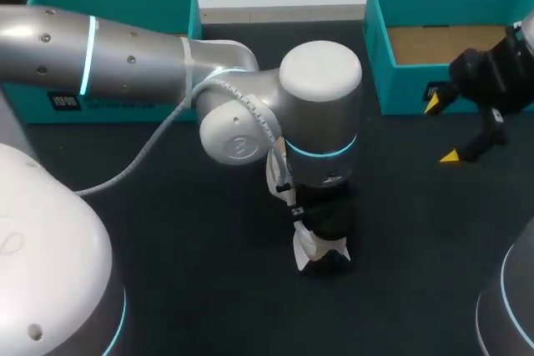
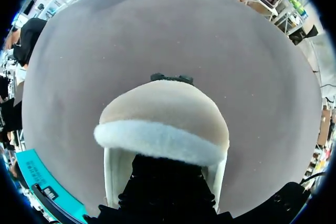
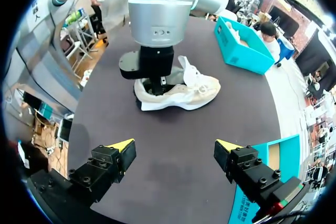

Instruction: Take the shoe out of the shoebox, open the shoe tongue, remove and reinsert the insole, then place the shoe into the shoebox

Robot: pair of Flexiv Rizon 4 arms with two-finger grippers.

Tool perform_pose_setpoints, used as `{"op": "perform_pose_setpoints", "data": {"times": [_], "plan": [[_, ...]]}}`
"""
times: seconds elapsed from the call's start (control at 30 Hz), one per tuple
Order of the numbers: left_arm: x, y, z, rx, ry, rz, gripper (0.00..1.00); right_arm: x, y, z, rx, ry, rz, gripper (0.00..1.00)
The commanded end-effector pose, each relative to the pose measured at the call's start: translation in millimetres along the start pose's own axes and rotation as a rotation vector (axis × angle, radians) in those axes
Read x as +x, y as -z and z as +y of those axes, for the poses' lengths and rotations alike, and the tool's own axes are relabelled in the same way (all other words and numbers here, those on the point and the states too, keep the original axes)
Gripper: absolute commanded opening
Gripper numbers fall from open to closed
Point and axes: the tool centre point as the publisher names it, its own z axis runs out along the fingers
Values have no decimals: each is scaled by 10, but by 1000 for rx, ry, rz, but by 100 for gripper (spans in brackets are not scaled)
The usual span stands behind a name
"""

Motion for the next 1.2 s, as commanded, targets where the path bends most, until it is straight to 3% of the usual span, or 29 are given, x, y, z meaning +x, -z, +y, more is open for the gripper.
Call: {"op": "perform_pose_setpoints", "data": {"times": [0.03,0.2,0.43,0.63,0.77,0.8,0.83,0.87,0.93,0.97,1.0,1.2], "plan": [[-7,-152,-11,-8,-3,19,0,-3,-10,2,3,-1,0,100],[76,188,45,-20,7,-38,0,-3,-10,2,3,-1,0,100],[66,616,138,-229,5,-79,0,-3,-10,2,3,-1,0,100],[14,693,340,-365,54,-83,0,-3,-10,2,3,-1,0,100],[19,674,451,-394,91,-61,0,-3,-10,2,3,-1,0,100],[15,660,470,-394,95,-64,8,-3,-10,2,3,-1,0,100],[8,640,480,-401,98,-52,46,-3,-10,2,3,-1,0,100],[4,623,481,-395,94,-50,64,-3,-10,2,3,-1,0,100],[-14,582,479,-396,83,-36,74,-3,-10,2,3,-1,0,100],[-23,565,476,-381,77,-31,90,-3,-10,2,3,-1,0,100],[-31,551,474,-379,77,-28,100,-3,-10,2,3,-1,0,100],[-40,536,489,-372,63,-17,100,-3,-10,2,3,-1,0,100]]}}
